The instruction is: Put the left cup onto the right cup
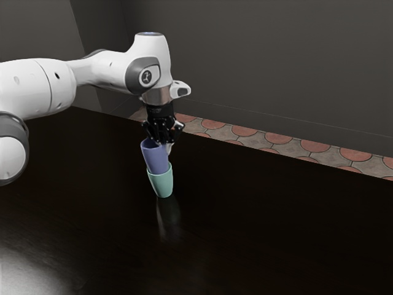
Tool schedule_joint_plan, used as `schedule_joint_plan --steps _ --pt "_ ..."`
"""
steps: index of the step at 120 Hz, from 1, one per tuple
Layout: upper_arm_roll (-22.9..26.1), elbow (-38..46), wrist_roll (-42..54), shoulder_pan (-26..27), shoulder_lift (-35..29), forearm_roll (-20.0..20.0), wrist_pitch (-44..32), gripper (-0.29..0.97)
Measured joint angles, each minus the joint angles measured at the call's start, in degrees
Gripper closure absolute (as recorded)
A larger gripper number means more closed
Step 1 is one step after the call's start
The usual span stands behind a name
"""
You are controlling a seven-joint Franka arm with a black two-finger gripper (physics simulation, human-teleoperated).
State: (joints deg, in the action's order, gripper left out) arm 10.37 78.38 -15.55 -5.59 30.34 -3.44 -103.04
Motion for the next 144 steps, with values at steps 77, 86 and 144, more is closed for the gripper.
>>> schedule_joint_plan --steps 77,86,144 --pt "0.00 1.63 0.06 0.41 -3.82 -0.16 -1.03 0.03" --pt "0.00 2.45 0.09 0.69 -5.29 -0.26 -0.86 0.02" --pt "-0.32 6.80 1.88 3.37 -13.28 -0.60 0.66 0.00"
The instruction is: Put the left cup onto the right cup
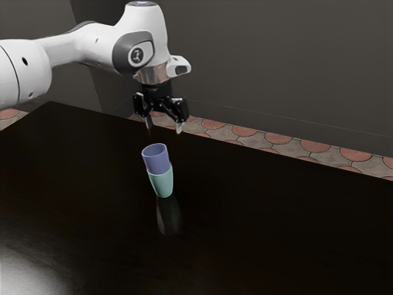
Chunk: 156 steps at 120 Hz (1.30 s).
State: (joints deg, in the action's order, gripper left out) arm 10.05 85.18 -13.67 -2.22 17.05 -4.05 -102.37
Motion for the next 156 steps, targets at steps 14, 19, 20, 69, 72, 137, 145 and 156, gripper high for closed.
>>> schedule_joint_plan --steps 14,19,20,69,72,137,145,156 --pt "-0.62 1.14 1.74 0.48 -1.61 -0.62 0.13 0.00" --pt "-0.73 1.43 2.52 0.63 -2.16 -1.07 0.15 0.00" --pt "-0.74 1.47 2.67 0.65 -2.24 -1.14 0.16 0.00" --pt "-2.58 7.50 12.10 0.68 -8.81 -2.20 -0.12 0.00" --pt "-2.58 8.06 12.54 0.70 -9.38 -2.21 -0.10 0.00" --pt "-2.58 10.91 16.55 1.05 -15.10 -1.75 1.25 0.00" --pt "-2.57 10.91 16.66 1.14 -15.79 -1.46 1.70 0.00" --pt "-2.52 11.16 16.79 1.22 -16.55 -1.24 2.18 0.00"
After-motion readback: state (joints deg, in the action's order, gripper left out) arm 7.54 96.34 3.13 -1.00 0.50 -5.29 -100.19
